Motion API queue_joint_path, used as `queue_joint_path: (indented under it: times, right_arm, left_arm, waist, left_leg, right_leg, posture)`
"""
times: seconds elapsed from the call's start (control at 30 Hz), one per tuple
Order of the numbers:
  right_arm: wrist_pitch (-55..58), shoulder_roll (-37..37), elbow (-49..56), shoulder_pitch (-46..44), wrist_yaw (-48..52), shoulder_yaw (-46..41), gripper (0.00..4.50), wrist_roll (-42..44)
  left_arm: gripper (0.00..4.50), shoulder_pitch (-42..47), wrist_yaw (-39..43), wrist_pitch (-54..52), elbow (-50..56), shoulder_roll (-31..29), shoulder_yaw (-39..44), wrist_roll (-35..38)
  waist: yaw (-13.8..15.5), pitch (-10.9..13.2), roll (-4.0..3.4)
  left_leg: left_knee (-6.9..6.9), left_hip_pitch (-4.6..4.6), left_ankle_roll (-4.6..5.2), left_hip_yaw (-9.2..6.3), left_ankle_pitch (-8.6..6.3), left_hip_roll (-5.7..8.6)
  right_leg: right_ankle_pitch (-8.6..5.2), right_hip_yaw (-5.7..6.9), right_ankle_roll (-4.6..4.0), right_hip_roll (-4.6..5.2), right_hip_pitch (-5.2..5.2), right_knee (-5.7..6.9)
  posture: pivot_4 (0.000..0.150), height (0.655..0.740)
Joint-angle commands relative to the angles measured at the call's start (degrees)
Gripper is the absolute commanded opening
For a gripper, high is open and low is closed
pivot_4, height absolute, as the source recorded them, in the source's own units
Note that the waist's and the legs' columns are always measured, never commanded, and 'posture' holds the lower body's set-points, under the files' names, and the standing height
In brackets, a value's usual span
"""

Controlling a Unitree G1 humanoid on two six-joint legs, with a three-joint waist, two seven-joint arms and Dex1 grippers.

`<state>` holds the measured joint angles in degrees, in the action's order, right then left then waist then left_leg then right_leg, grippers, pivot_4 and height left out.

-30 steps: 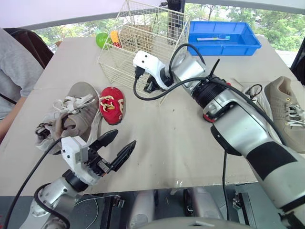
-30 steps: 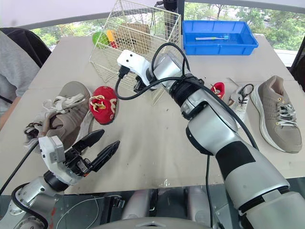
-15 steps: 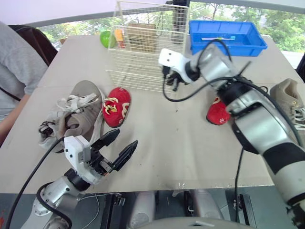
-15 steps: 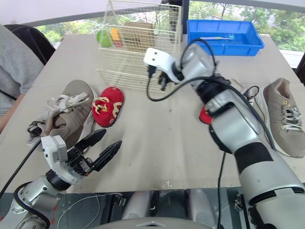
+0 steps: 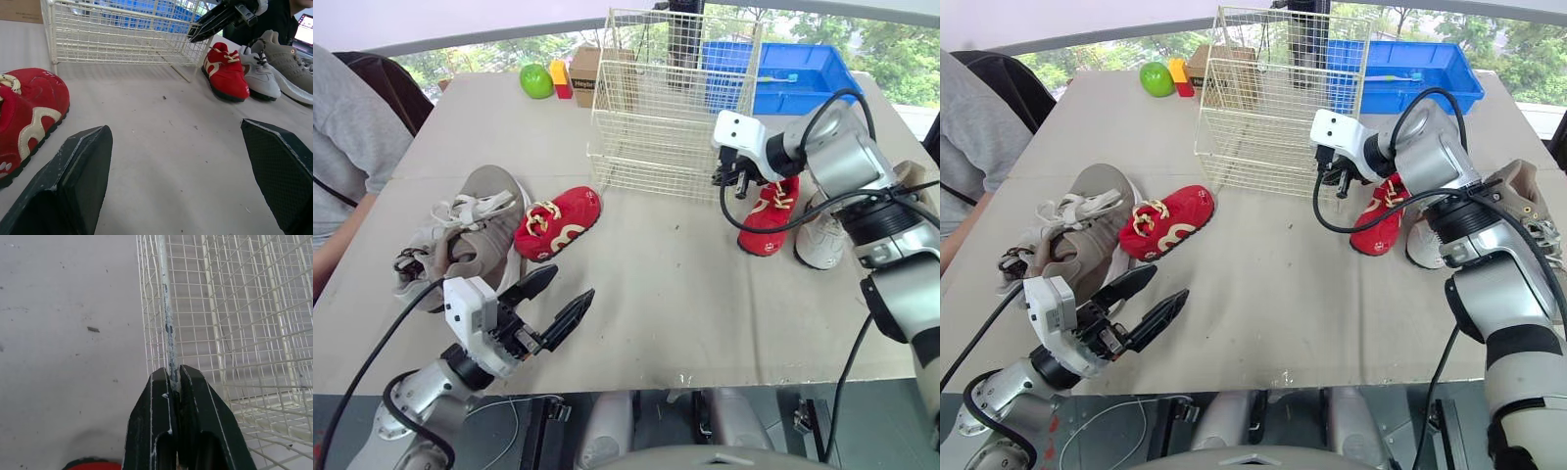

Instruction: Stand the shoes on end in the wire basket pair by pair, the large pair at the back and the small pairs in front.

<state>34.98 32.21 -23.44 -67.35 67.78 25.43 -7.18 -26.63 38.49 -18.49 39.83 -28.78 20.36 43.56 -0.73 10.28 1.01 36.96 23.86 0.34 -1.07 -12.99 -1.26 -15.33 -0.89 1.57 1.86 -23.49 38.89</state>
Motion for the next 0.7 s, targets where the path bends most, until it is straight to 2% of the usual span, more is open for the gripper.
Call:
queue_joint_path:
  times: [0.03, 0.27, 0.47, 0.7]
  right_arm:
    - [0.48, 1.77, 1.02, 1.22, -2.56, -2.63, 0.04, -0.73]
    - [-2.84, 8.58, 11.90, 8.48, 5.72, -2.96, 0.04, 2.75]
    - [-4.10, 10.21, 12.57, 9.11, 8.25, -3.54, 0.04, 3.71]
    - [-2.59, 10.43, 18.42, 10.52, 11.68, -3.70, 0.04, 6.89]
  left_arm:
    - [4.50, 0.04, 0.04, 0.01, 1.34, -0.78, 1.49, 1.35]
    - [4.50, -1.79, 0.39, 0.25, 1.78, -0.95, 3.00, 2.02]
    - [4.50, -2.17, -0.06, 0.45, 2.14, -0.62, 3.33, 2.03]
    - [4.50, -3.36, -0.03, 1.11, 2.49, -0.01, 3.17, 1.74]
  waist:
    - [0.09, 0.00, 0.00]
    - [1.01, -0.02, 0.02]
    - [0.88, -0.01, 0.02]
    - [0.55, -0.01, 0.02]
  left_leg:
    - [0.03, 0.00, 0.00, -0.02, 0.00, 0.00]
    - [0.15, 0.06, 0.06, -0.08, -0.04, 0.05]
    - [0.15, -0.01, 0.06, -0.04, -0.04, -0.01]
    - [0.15, 0.00, 0.06, 0.01, -0.04, -0.02]
  right_leg:
    - [0.00, 0.01, 0.00, 0.00, 0.02, 0.00]
    - [-0.01, 0.08, 0.02, 0.06, 0.10, -0.09]
    - [-0.02, 0.05, 0.01, -0.03, 0.10, -0.04]
    - [-0.02, 0.00, 0.02, 0.00, 0.09, -0.06]
  posture:
    - [0.150, 0.7400]
    - [0.150, 0.7400]
    - [0.150, 0.7400]
    - [0.150, 0.7400]
